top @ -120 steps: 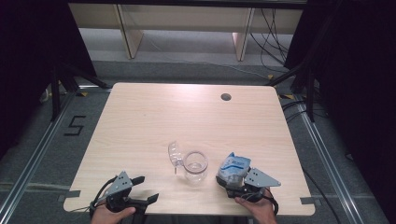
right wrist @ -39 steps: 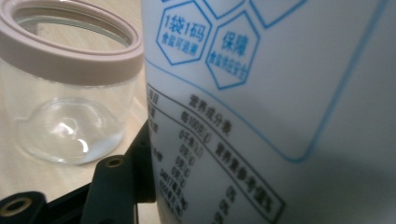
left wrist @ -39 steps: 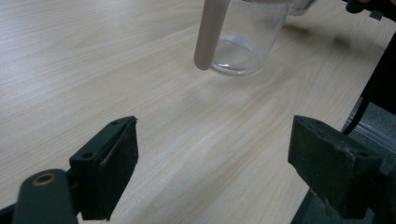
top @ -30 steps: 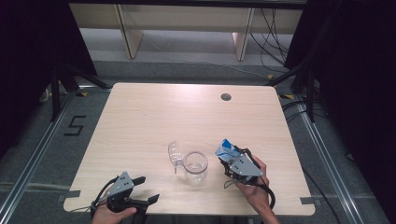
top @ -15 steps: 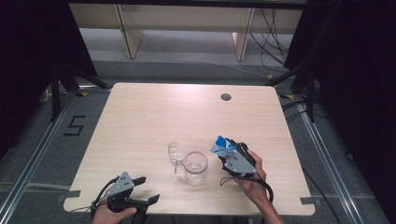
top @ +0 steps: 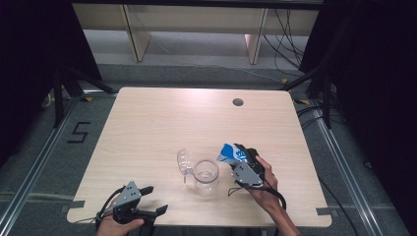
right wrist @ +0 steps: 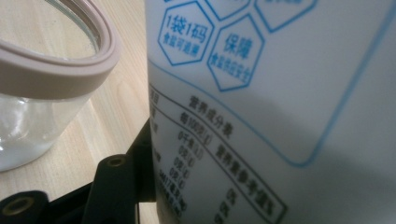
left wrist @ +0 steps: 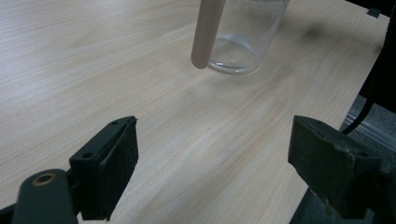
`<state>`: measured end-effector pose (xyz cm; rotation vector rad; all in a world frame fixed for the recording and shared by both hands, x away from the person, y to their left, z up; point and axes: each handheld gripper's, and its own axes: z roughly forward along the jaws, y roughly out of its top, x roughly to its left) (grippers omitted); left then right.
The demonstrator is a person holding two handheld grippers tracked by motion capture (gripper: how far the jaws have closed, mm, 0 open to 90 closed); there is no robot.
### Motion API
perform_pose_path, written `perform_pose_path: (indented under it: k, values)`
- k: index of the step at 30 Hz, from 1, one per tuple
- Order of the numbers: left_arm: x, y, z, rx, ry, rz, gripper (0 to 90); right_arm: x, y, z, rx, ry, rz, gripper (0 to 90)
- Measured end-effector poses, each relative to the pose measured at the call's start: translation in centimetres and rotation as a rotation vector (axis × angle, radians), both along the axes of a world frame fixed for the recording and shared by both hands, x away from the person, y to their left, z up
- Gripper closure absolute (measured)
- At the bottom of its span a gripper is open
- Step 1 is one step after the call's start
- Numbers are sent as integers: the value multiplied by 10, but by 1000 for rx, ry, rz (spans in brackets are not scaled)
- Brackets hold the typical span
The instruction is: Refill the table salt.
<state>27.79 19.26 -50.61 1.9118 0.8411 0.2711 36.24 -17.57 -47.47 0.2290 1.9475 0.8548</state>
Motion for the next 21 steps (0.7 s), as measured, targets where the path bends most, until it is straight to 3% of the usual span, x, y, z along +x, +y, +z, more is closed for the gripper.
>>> perform_pose_path:
  k: [1, 10, 21]
  values:
    - [-1, -1, 0, -6, 14, 11, 157, 1, 1, 1, -15, -12, 4, 453]
    - [-1, 0, 1, 3, -1, 1, 157, 1, 5, 2, -43, -33, 8, 456]
    - [-2, 0, 0, 10, -6, -1, 157, -1, 10, 1, -122, -77, 10, 459]
